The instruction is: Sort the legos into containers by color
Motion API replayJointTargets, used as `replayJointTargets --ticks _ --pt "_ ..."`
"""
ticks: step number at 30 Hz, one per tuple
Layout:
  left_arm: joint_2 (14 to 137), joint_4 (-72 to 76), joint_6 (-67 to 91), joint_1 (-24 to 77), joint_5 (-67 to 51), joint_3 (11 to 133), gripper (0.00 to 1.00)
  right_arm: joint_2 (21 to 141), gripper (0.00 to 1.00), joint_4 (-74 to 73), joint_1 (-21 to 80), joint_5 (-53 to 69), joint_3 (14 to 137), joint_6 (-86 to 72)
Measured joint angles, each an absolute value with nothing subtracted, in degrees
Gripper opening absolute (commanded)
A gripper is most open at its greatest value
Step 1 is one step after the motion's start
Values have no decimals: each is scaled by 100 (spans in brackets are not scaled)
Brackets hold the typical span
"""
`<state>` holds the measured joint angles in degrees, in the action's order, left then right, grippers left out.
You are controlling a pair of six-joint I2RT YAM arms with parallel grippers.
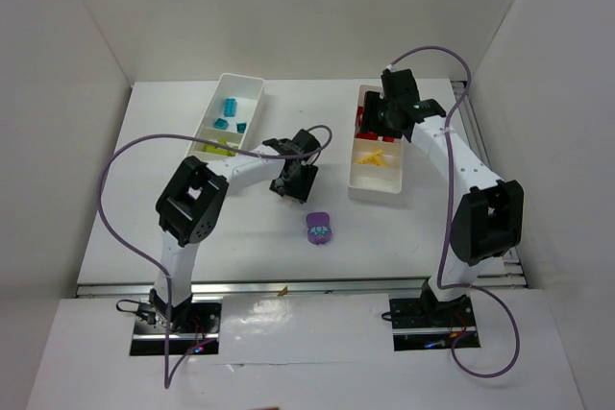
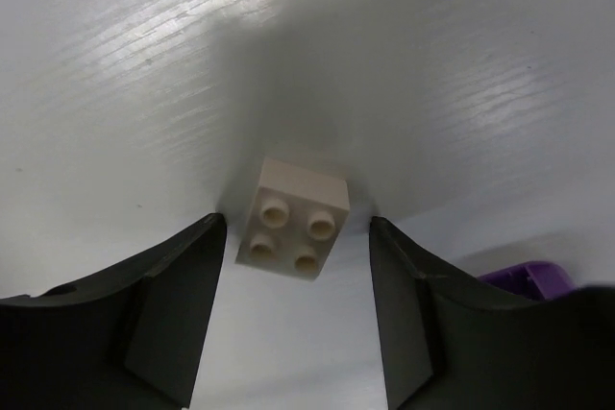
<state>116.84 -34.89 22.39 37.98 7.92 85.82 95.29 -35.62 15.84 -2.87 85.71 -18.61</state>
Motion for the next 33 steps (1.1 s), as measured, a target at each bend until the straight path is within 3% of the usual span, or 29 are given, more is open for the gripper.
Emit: replayJointTargets --ticks 5,7,12,18,26,29,33 --pt "11780 -3527 2248 3795 891 8659 24 9529 65 -3566 1584 -285 8571 -1859" --pt "11780 -3636 2246 3782 943 8744 18 9529 65 -3566 1584 -285 8571 -1859" --pt "11542 -3975 2318 3422 1024 9008 16 9529 65 -3566 1584 -285 8573 -1857" --pt "10289 -4195 2545 2440 1310 8973 16 9529 65 -3566 1584 -285 8573 -1857" --pt "9406 -4185 2696 1135 1258 8226 16 9529 65 -3564 1590 -248 8573 -1837" --pt "9461 -4176 2751 773 1041 7872 23 9529 65 -3562 1610 -235 8573 -1837" --pt "9539 -4049 2818 541 823 7673 53 9529 65 -3564 1627 -231 8573 -1837"
